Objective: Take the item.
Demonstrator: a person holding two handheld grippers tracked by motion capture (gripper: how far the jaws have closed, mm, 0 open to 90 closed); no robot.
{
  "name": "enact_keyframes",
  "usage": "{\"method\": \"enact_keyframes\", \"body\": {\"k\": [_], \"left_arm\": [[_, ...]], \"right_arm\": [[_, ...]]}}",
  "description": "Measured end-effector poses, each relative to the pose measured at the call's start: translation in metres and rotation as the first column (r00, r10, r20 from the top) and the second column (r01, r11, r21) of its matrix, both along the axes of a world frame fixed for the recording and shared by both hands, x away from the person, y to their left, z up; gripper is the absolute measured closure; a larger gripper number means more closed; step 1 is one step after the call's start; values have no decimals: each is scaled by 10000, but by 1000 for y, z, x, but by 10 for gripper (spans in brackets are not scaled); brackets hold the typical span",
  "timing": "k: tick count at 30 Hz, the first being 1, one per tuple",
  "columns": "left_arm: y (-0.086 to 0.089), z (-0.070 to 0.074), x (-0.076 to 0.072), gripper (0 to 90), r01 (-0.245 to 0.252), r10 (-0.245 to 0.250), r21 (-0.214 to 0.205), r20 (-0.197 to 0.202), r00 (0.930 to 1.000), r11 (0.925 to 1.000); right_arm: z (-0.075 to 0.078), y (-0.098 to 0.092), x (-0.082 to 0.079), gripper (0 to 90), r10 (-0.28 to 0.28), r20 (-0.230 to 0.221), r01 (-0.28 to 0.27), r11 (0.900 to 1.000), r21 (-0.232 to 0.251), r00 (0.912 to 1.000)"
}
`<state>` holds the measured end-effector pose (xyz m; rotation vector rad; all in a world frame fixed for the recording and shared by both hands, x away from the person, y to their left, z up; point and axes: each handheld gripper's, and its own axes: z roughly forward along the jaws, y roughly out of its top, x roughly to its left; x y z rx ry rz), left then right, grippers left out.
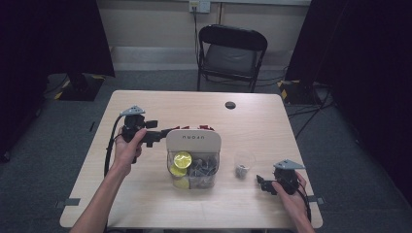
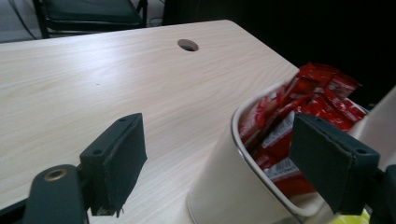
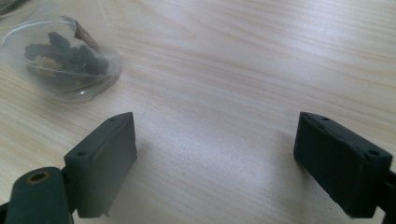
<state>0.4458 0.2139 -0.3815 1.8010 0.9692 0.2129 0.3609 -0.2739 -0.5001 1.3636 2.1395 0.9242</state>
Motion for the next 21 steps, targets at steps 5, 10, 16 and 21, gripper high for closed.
{"method": "enact_keyframes", "body": {"k": [5,10,16,21], "left_arm": [[0,4,-4,197,25,-25,14,128,9999,10000],[-2,8,-6,198,82,-79,-124,200,9998,9999],[-8,8,-7,198,322,-320,-84,176,9993,9994],[-10,11,-11,198,422,-422,1,273,9987,9991]], "right_arm": [[0,0,0,127,-14,33,14,10000,-5,10000],[0,0,0,126,-37,24,37,10000,2,10000],[0,0,0,126,-36,25,36,10000,2,10000],[0,0,0,126,-36,25,36,10000,1,10000]]}}
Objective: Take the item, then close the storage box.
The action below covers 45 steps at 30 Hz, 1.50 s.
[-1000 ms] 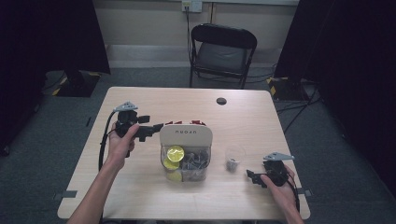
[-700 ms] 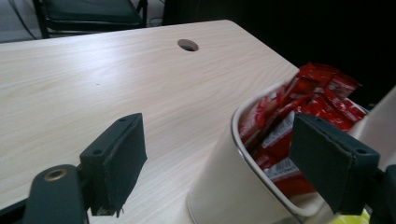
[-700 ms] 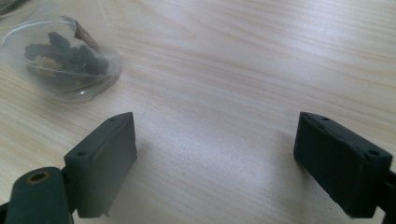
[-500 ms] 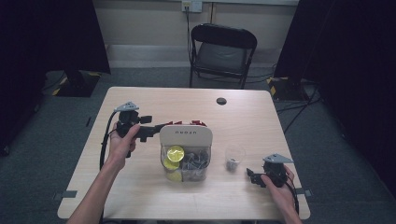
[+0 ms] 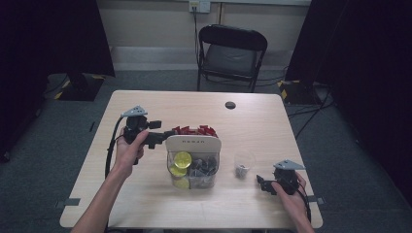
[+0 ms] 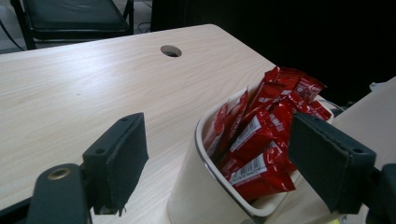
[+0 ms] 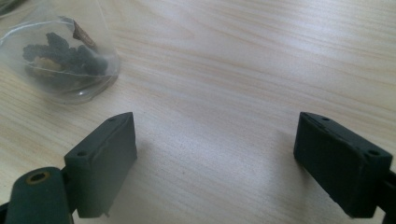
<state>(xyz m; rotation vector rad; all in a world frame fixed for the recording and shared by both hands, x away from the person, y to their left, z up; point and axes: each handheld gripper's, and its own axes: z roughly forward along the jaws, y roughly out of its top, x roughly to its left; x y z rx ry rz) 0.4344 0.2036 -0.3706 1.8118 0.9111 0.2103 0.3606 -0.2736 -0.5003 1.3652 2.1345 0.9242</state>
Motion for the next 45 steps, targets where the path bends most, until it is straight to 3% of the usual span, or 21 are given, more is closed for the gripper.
{"method": "enact_keyframes", "body": {"k": [12,19,45], "left_arm": [[0,2,-9,191,61,-61,6,62,10000,10000],[0,1,-10,190,322,-323,18,58,9995,9995],[-11,4,-14,178,574,-575,153,97,9983,9982]], "right_arm": [[0,0,0,127,0,0,0,10000,3,10000],[0,0,1,122,-21,-25,21,10000,-15,10000],[0,0,1,119,12,-17,-12,10000,-14,10000]]}}
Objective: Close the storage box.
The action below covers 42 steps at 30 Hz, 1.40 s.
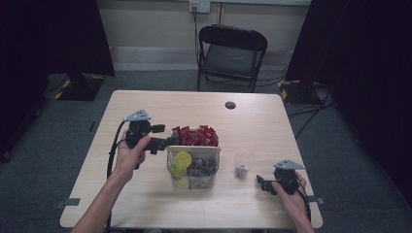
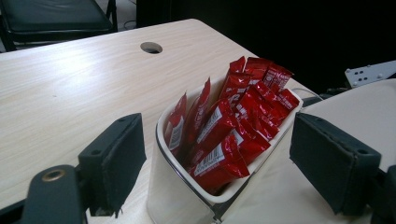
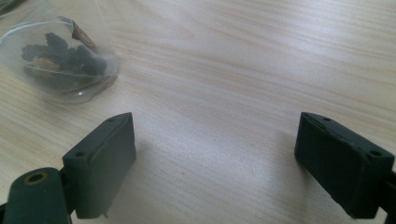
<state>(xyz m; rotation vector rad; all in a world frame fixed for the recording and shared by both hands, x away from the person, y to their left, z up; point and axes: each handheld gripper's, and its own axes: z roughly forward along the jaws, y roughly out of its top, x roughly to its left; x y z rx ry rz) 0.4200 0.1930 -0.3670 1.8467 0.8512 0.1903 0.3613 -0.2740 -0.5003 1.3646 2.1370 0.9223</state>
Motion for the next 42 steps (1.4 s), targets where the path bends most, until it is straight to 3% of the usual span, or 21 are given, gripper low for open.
{"method": "enact_keyframes", "body": {"k": [12,15,19,30,35,42], "left_arm": [[0,3,-12,174,82,-82,31,49,10000,10000],[-2,2,-11,171,76,-79,-209,-127,9999,9998],[-3,-1,-12,171,129,-128,33,-185,9997,9999],[0,-4,-18,171,122,-118,142,-264,9996,9998],[1,-10,-23,165,322,-303,572,-351,9989,9978],[5,-14,-25,160,240,-222,446,-418,9989,9987]], "right_arm": [[0,0,0,117,10,-14,-10,10000,3,10000],[0,0,1,115,67,-1,-67,10000,-14,10000],[0,0,2,114,50,-31,-50,10000,-2,10000],[0,0,2,113,57,-33,-57,10000,3,10000],[0,0,3,113,69,-23,-69,10000,-9,10000],[0,0,3,113,72,-19,-72,10000,-11,10000]]}}
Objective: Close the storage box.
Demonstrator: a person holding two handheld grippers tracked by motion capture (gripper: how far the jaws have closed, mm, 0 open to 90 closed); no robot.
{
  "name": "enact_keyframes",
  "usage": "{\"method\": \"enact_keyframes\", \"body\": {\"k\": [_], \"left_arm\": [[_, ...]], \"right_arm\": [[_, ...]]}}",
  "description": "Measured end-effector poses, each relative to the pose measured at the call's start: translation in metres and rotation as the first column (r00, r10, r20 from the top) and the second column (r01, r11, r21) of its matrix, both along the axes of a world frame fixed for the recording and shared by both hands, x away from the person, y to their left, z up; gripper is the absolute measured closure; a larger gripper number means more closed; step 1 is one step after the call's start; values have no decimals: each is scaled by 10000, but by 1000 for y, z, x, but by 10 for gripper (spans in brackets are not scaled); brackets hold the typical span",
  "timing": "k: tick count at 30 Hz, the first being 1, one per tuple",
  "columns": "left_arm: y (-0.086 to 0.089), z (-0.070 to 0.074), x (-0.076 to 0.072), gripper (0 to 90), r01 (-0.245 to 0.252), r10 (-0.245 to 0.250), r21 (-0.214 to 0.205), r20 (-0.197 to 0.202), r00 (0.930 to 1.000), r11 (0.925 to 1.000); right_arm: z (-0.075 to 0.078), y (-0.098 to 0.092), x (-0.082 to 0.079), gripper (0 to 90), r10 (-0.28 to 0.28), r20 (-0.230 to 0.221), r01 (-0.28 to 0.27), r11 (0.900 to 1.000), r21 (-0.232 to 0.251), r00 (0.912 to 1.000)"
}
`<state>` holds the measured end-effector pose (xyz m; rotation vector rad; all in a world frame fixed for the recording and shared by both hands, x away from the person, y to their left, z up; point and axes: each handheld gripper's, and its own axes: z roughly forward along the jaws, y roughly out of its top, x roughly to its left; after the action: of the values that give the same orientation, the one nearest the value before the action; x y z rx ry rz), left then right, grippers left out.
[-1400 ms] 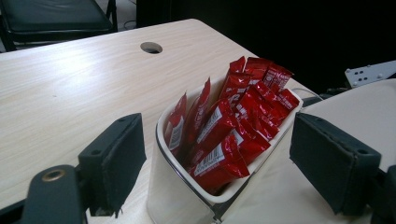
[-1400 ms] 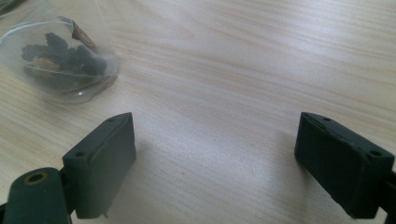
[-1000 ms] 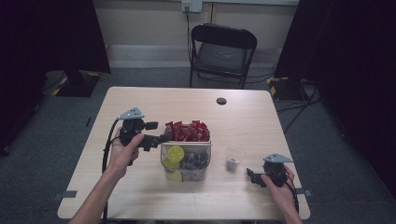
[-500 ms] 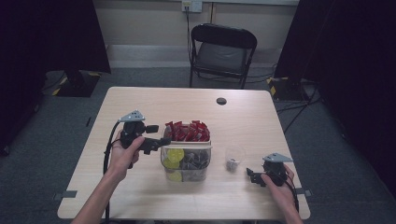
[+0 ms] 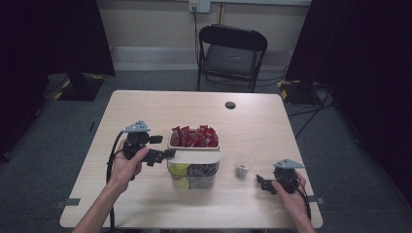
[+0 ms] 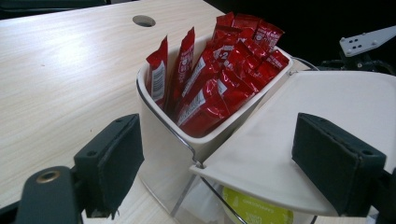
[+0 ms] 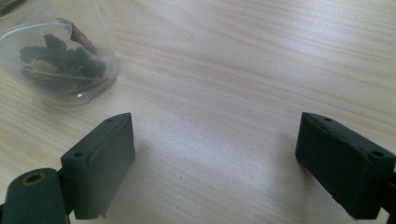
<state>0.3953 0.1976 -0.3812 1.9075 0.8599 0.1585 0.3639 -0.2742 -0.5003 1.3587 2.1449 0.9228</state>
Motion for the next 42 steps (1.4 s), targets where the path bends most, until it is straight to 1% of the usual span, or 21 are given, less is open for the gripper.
{"method": "enact_keyframes", "body": {"k": [2,4,6,7,9,11,14,15,18,20,21,22,24,28,29,31,32,34,37,39,42], "left_arm": [[0,-1,0,160,39,-39,85,-34,10000,10000],[-2,-4,0,159,-8,14,364,-162,9999,9993],[-2,-5,1,159,-18,23,351,-133,9999,9994],[-3,-9,3,159,43,-36,290,-260,9997,9996],[-4,-12,3,159,-24,38,452,-323,9995,9990],[-3,-14,3,159,-15,29,380,-367,9993,9993],[-5,-15,3,159,-63,76,517,-242,9997,9986],[-5,-15,2,159,-47,60,509,-262,9996,9987],[-5,-15,-3,159,94,-87,828,-91,9999,9965],[-5,-16,-4,159,35,-27,857,-97,9999,9963],[-4,-17,-5,159,-152,154,1058,-14,9999,9943],[-4,-17,-5,159,-152,154,1058,-14,9999,9943],[-4,-19,-4,159,-228,235,1242,-38,9997,9920],[0,-22,-3,159,-351,374,1149,-177,9991,9928],[1,-22,-3,160,-463,487,1117,-183,9986,9927],[4,-22,-3,160,-534,560,883,-263,9981,9947],[6,-21,-3,160,-507,530,882,-243,9983,9948],[10,-20,-3,160,-625,639,660,-199,9978,9959],[16,-19,-4,160,-756,762,641,-73,9971,9951],[19,-19,-5,160,-761,769,785,-62,9970,9940],[26,-18,-6,160,-938,942,780,-17,9956,9925]], "right_arm": [[0,0,0,113,-11,-10,11,10000,13,10000],[0,0,0,113,5,1,-5,10000,13,10000],[0,0,0,113,7,1,-7,10000,12,10000],[0,0,0,113,6,-1,-6,10000,14,10000],[0,0,0,113,7,1,-7,10000,13,10000],[0,0,0,113,7,1,-7,10000,11,10000],[0,0,0,113,14,7,-14,10000,9,10000],[0,0,0,113,11,5,-11,10000,10,10000],[0,0,0,113,-12,1,12,10000,16,10000],[0,0,0,113,-12,0,12,10000,14,10000],[0,0,0,113,-13,-1,13,10000,13,10000],[0,0,0,113,-13,-1,13,10000,13,10000],[0,0,0,113,-13,0,13,10000,13,10000],[0,0,0,113,-45,-7,45,10000,3,10000],[0,0,0,113,-47,-11,47,10000,5,10000],[0,0,0,113,-47,-6,47,10000,3,10000],[0,0,0,113,-47,-12,47,10000,7,10000],[0,0,0,113,-51,-16,51,10000,12,10000],[0,0,0,113,-52,-14,52,10000,10,10000],[0,0,0,113,-37,-3,37,10000,5,10000],[0,0,0,114,-44,-5,44,10000,2,10000]]}}
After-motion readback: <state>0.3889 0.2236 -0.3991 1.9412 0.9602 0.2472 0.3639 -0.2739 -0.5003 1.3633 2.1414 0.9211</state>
